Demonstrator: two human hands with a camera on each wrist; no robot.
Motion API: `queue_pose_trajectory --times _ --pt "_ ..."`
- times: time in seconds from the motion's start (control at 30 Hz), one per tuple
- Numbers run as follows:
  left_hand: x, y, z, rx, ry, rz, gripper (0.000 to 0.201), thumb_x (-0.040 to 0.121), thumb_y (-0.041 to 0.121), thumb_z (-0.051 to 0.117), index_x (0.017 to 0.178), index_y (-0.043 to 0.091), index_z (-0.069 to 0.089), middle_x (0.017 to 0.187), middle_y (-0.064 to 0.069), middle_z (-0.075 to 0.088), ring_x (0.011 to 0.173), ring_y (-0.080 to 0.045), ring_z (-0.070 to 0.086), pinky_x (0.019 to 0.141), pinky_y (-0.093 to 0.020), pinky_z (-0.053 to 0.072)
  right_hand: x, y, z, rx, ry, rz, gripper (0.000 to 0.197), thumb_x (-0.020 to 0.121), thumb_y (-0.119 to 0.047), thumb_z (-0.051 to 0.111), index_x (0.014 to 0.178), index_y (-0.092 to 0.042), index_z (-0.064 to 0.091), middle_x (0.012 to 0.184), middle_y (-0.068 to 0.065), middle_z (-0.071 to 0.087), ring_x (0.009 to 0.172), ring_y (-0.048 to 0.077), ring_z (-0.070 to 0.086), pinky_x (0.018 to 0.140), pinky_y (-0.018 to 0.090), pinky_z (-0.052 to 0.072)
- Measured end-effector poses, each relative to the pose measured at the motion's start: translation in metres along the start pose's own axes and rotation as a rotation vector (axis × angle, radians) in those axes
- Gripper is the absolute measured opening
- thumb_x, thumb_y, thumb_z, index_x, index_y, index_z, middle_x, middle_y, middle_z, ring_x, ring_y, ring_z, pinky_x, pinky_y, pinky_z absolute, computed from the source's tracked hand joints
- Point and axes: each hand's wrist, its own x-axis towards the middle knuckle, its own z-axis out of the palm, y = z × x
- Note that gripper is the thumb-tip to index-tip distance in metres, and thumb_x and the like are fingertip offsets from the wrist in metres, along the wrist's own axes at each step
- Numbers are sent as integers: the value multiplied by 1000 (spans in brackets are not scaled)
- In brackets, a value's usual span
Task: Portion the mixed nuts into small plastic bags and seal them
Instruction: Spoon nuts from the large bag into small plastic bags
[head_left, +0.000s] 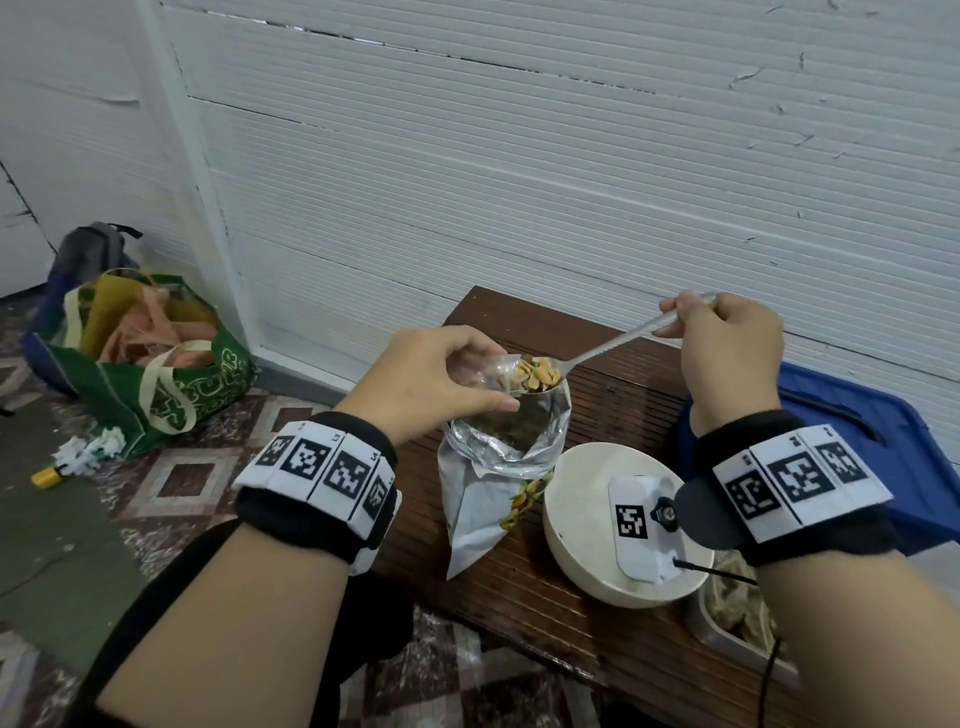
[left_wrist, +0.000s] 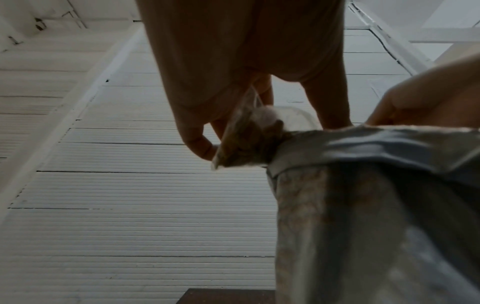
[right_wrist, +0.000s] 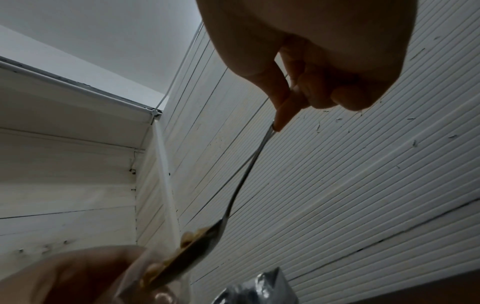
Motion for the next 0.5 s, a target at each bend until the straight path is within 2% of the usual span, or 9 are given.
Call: queue_pose_trajectory --times 0.1,0.2,0.3,0.33,0.4,0.5 --pt "0 2 5 -16 19 17 45 62 36 88 102 29 69 89 20 66 84 13 58 70 -2 43 -7 -6 7 5 -30 -32 33 96 -21 51 67 -20 65 75 -8 64 69 2 54 61 16 39" --pt "1 2 9 -38 29 19 49 61 40 86 106 28 69 93 18 67 86 8 60 75 -6 47 -15 -11 14 53 -71 -115 33 96 -20 52 66 -25 65 75 -10 67 79 9 61 72 23 44" --pt "1 3 11 -51 54 2 42 64 42 83 101 30 66 92 18 66 84 8 59 74 -5 46 -25 -15 16 127 -155 -252 25 97 -20 53 77 -28 67 76 -7 68 82 15 63 80 29 49" --pt "2 4 11 -65 67 -9 39 66 42 82 100 30 66 92 17 65 83 8 58 72 -5 45 -28 -17 16 155 -179 -302 23 97 -19 54 80 -28 67 78 -6 68 80 15 62 79 28 49" --pt "2 3 10 -80 96 -28 37 69 43 79 101 28 66 92 16 66 83 5 58 70 -7 45 -31 -20 14 200 -191 -383 20 97 -18 54 84 -26 67 79 -3 66 73 5 58 72 20 47" --pt "2 0 2 -89 143 -51 32 74 41 76 98 24 65 89 12 66 77 4 59 63 -4 44 -29 -21 9 260 -107 -435 17 97 -17 53 89 -21 67 79 -1 66 65 -4 54 65 12 40"
